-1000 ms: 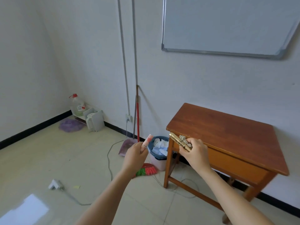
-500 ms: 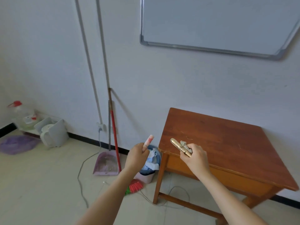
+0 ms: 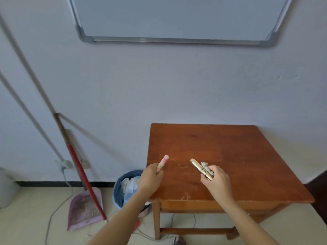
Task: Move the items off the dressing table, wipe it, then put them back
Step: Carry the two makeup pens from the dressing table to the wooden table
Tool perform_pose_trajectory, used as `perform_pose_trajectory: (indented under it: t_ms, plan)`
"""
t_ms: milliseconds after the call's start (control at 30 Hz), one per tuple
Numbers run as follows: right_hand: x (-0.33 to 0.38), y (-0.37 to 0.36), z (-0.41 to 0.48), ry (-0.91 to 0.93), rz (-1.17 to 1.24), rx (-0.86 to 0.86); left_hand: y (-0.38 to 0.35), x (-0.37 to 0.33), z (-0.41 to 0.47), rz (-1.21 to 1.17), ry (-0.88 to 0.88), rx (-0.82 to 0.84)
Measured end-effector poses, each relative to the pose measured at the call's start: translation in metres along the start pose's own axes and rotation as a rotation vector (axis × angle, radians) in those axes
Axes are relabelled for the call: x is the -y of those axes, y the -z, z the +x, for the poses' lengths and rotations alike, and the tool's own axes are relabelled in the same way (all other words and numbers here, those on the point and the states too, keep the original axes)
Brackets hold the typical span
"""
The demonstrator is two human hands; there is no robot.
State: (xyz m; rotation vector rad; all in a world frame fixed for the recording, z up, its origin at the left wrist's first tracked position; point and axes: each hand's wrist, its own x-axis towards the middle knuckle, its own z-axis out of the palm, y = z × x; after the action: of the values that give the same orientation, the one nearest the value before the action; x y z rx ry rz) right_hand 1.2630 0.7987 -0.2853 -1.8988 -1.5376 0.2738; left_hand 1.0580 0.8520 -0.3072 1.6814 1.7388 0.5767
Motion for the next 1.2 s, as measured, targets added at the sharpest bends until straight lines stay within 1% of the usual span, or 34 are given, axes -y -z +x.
perform_pose_trajectory:
  t_ms: [100, 233, 433, 533, 733, 900, 1033, 1133, 1200]
  plan:
    - [-0.014, -0.011, 0.045, -0.019, 0.038, 0.030, -0.012, -0.011, 0.052, 0.044, 0.031, 0.022]
    - [-0.025, -0.026, 0.100, -0.031, 0.062, 0.066, -0.024, -0.021, 0.106, 0.116, 0.114, 0.002]
    - [-0.034, -0.048, 0.149, 0.018, 0.097, 0.150, -0.034, -0.018, 0.152, 0.218, 0.244, -0.101]
    - [-0.034, -0.059, 0.161, 0.025, 0.138, 0.163, -0.035, -0.015, 0.169, 0.243, 0.297, -0.123]
    - [-0.029, -0.074, 0.185, -0.029, 0.171, 0.190, -0.034, -0.023, 0.220, 0.294, 0.283, -0.133]
    - [-0.033, -0.081, 0.194, -0.071, 0.166, 0.131, -0.038, -0.028, 0.254, 0.383, 0.291, -0.123]
    - [-0.034, -0.088, 0.198, -0.096, 0.137, 0.141, -0.044, -0.035, 0.264, 0.402, 0.291, -0.151]
    - [-0.032, -0.093, 0.198, -0.097, 0.131, 0.149, -0.046, -0.036, 0.263, 0.375, 0.298, -0.138]
    - [-0.030, -0.096, 0.197, -0.105, 0.126, 0.157, -0.044, -0.032, 0.260, 0.396, 0.233, -0.110]
